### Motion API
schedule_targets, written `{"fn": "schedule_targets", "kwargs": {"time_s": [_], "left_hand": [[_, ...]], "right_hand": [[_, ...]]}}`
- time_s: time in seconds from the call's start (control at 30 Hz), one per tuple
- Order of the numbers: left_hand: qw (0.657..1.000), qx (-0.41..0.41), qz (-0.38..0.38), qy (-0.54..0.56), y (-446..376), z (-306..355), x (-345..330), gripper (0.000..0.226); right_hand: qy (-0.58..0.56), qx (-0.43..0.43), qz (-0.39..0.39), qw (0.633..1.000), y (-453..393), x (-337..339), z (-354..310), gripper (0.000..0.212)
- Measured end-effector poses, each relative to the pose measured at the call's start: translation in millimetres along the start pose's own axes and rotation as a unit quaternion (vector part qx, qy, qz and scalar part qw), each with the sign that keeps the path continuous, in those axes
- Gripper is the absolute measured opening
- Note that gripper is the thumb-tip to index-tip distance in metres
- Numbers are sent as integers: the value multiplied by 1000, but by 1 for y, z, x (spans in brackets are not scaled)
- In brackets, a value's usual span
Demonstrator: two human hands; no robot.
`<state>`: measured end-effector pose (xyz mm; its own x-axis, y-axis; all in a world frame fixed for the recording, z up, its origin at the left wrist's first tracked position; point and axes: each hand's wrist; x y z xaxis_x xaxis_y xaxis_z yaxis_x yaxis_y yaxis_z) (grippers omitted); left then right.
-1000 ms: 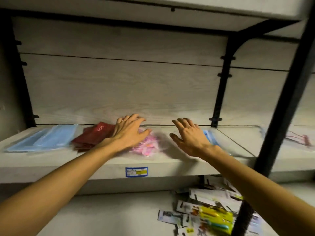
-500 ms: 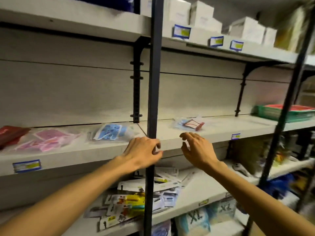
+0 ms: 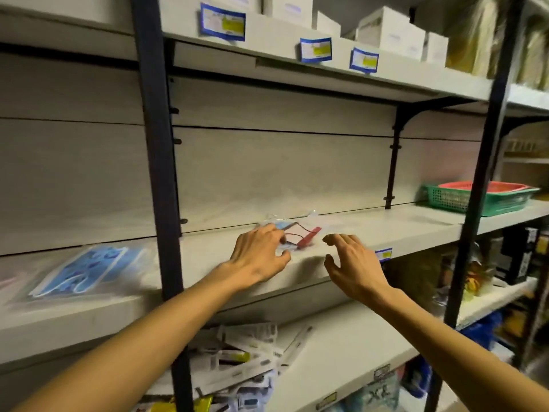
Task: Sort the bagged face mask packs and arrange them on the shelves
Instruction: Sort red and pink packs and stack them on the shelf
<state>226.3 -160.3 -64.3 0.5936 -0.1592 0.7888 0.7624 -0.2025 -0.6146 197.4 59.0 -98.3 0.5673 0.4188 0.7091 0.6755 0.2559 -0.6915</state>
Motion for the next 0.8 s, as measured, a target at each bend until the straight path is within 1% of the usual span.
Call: {"fn": "schedule_targets", "kwargs": {"time_s": [0.1, 0.17, 0.23, 0.33, 0.4, 0.43, 0.5, 0.57, 0.67, 0.7, 0.73, 0.8], "left_hand": [[1000, 12, -24, -7, -48, -2, -34, 39], [999, 13, -44, -20, -77, -4, -55, 47], [998, 32, -61, -14, -101, -8, -73, 57], [992, 68, -109, 2, -125, -16, -94, 78], [988, 62, -141, -19, -133, -21, -106, 84], [988, 60, -140, -27, -135, -24, -111, 79], [991, 67, -114, -23, -141, -30, -118, 59], [992, 85, -93, -15, -148, -36, -118, 45], [988, 135, -70, 10, -153, -43, -113, 32], [985, 159, -63, 20, -154, -44, -112, 27], [980, 186, -56, 32, -154, -45, -112, 22], [968, 240, -39, 59, -154, -45, -111, 17]], "right_hand": [[50, 31, -36, 998, -49, -17, 33, 46], [68, 12, -62, 996, -84, -28, 52, 49], [64, -22, -89, 994, -113, -42, 71, 54], [65, -45, -133, 988, -141, -67, 101, 60], [61, -58, -157, 984, -154, -82, 119, 62], [55, -63, -168, 982, -159, -90, 128, 63], [39, -70, -188, 979, -167, -104, 141, 67], [12, -83, -198, 977, -176, -116, 150, 74], [-13, -95, -230, 969, -188, -133, 156, 89], [-7, -93, -244, 965, -191, -139, 157, 91], [3, -89, -250, 964, -193, -144, 157, 89], [20, -79, -222, 972, -195, -153, 159, 77]]}}
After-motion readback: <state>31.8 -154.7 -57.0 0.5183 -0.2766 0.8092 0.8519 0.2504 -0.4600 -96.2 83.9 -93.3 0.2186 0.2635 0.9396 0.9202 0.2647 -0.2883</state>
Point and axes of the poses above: each hand's wrist, its own y-axis away from the middle knuckle, its own x-axis out of the back of the hand, z = x × y, and after that the axes turned 6 degrees about z, right-handed
